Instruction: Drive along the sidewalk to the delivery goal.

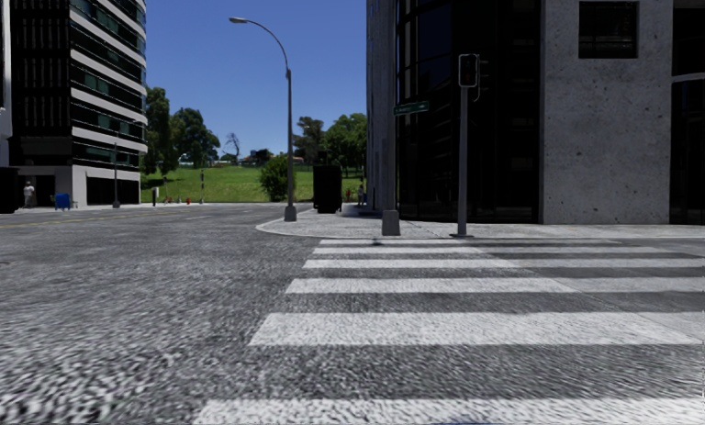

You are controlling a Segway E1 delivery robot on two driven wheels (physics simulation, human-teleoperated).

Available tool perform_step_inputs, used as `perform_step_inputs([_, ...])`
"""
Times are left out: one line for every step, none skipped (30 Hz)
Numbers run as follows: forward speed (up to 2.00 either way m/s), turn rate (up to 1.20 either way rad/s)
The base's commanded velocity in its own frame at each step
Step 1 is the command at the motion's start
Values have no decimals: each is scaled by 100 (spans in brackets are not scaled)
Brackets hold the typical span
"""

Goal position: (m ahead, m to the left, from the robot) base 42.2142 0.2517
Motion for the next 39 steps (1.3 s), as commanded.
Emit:
perform_step_inputs([141, 0])
perform_step_inputs([141, 0])
perform_step_inputs([141, 0])
perform_step_inputs([141, 0])
perform_step_inputs([141, 0])
perform_step_inputs([141, 0])
perform_step_inputs([141, 0])
perform_step_inputs([141, 0])
perform_step_inputs([141, 0])
perform_step_inputs([142, 0])
perform_step_inputs([142, 0])
perform_step_inputs([142, 0])
perform_step_inputs([142, 0])
perform_step_inputs([142, -1])
perform_step_inputs([142, -1])
perform_step_inputs([142, -1])
perform_step_inputs([147, -1])
perform_step_inputs([200, -1])
perform_step_inputs([200, -1])
perform_step_inputs([200, -1])
perform_step_inputs([200, -1])
perform_step_inputs([200, -1])
perform_step_inputs([200, -1])
perform_step_inputs([200, -1])
perform_step_inputs([200, -2])
perform_step_inputs([200, -2])
perform_step_inputs([200, -6])
perform_step_inputs([200, -9])
perform_step_inputs([200, -10])
perform_step_inputs([200, -11])
perform_step_inputs([200, -11])
perform_step_inputs([200, -18])
perform_step_inputs([200, -23])
perform_step_inputs([200, -24])
perform_step_inputs([200, -13])
perform_step_inputs([200, -13])
perform_step_inputs([200, 0])
perform_step_inputs([200, 0])
perform_step_inputs([200, 0])
